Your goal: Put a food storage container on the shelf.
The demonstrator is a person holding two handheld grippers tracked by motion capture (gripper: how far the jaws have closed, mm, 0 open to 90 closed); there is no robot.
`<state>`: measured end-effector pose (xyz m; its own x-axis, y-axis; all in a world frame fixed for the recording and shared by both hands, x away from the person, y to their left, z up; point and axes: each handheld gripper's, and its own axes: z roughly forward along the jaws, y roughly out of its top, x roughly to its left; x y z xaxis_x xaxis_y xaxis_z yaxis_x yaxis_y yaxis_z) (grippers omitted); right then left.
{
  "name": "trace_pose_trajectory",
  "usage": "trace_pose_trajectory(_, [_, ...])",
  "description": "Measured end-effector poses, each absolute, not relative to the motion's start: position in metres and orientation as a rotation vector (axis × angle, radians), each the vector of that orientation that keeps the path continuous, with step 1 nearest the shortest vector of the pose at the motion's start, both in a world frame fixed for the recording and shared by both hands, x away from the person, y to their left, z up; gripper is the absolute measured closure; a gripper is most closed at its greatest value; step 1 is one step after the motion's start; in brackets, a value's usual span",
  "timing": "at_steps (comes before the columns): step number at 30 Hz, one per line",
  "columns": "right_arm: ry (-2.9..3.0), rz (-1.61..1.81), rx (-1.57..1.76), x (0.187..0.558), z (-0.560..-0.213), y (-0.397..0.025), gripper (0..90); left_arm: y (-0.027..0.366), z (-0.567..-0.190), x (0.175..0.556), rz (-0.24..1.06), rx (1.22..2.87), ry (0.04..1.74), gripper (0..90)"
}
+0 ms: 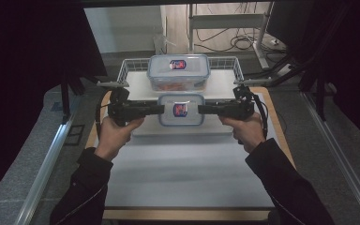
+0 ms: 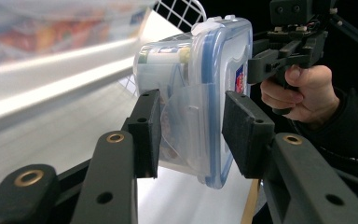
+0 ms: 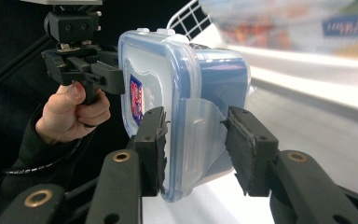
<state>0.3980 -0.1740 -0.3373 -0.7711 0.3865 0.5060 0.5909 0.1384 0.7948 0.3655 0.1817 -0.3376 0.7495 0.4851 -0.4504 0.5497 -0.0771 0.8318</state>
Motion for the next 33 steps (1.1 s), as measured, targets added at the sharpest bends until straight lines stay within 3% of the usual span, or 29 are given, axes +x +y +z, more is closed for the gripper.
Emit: trace_pose_trajectory(33, [-2.188,-1.806,-1.037,0.474,-0.264,-0.156,57.8,0.197,-0.276,0.445,-0.059,1.641,0.855,58.1])
